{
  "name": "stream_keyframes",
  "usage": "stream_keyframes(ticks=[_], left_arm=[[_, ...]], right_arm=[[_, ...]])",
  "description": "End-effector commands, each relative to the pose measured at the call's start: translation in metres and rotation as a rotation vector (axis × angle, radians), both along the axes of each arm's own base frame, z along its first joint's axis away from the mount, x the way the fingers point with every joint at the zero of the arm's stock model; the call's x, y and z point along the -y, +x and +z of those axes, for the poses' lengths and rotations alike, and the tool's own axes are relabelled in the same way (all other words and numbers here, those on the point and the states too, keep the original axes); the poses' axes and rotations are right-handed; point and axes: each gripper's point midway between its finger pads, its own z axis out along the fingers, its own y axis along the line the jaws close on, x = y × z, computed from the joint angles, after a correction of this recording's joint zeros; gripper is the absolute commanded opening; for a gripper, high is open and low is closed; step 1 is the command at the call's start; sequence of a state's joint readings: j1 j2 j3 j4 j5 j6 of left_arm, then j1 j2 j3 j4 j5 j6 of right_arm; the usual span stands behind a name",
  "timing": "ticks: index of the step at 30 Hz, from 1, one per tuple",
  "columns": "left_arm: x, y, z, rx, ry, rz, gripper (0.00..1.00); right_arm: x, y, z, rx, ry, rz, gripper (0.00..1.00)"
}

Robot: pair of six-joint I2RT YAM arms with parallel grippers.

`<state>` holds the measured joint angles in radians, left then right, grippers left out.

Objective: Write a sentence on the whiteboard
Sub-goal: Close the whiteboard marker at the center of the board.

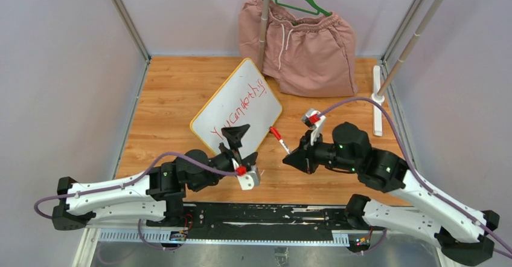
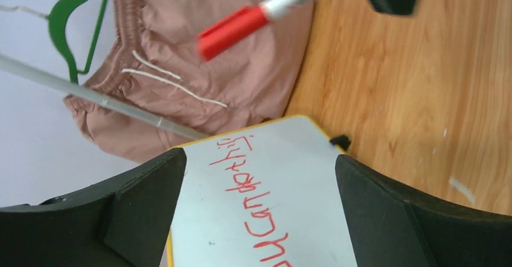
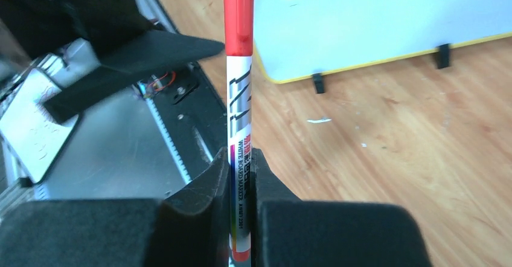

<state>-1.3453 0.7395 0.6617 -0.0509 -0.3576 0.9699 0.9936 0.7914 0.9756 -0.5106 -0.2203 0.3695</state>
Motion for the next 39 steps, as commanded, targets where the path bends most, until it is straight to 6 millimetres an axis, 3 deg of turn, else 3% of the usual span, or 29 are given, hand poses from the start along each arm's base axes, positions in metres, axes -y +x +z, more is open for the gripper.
stream_keyframes(ticks=[1,7,12,15,19,23,28,30,34,39], left_arm=[[-0.002,-0.003,0.082,-0.352,-0.569,0.079,1.0],[0.015,0.001,0.125,-0.7,-0.944,0.111,1.0],[0.045,0.027,0.122,-1.251,-1.185,-0.04,1.0],[0.063,0.028,0.126,-1.498,-1.253,-0.175,1.0],[0.079,0.019,0.138,-1.583,-1.26,-0.34,0.98],[0.088,0.019,0.141,-1.587,-1.244,-0.385,0.89],[0.096,0.021,0.126,-1.614,-1.21,-0.362,0.52],[0.094,0.021,0.123,-1.604,-1.21,-0.354,0.45],[0.092,0.022,0.117,-1.581,-1.208,-0.338,0.44],[0.094,0.025,0.103,-1.599,-1.204,-0.301,0.6]], right_arm=[[0.022,0.022,0.008,0.175,0.062,-0.128,0.0],[0.038,0.032,0.016,0.302,0.149,-0.205,0.0],[0.043,0.037,0.01,0.325,0.182,-0.255,0.0],[0.042,0.04,0.007,0.326,0.185,-0.261,0.0],[0.035,0.041,0.006,0.305,0.21,-0.266,0.0],[0.028,0.043,0.009,0.288,0.235,-0.263,0.0],[0.02,0.045,0.013,0.28,0.249,-0.265,0.0],[0.019,0.046,0.014,0.281,0.252,-0.273,0.0],[0.018,0.048,0.018,0.276,0.271,-0.289,0.0],[0.013,0.046,0.02,0.272,0.272,-0.27,0.0]])
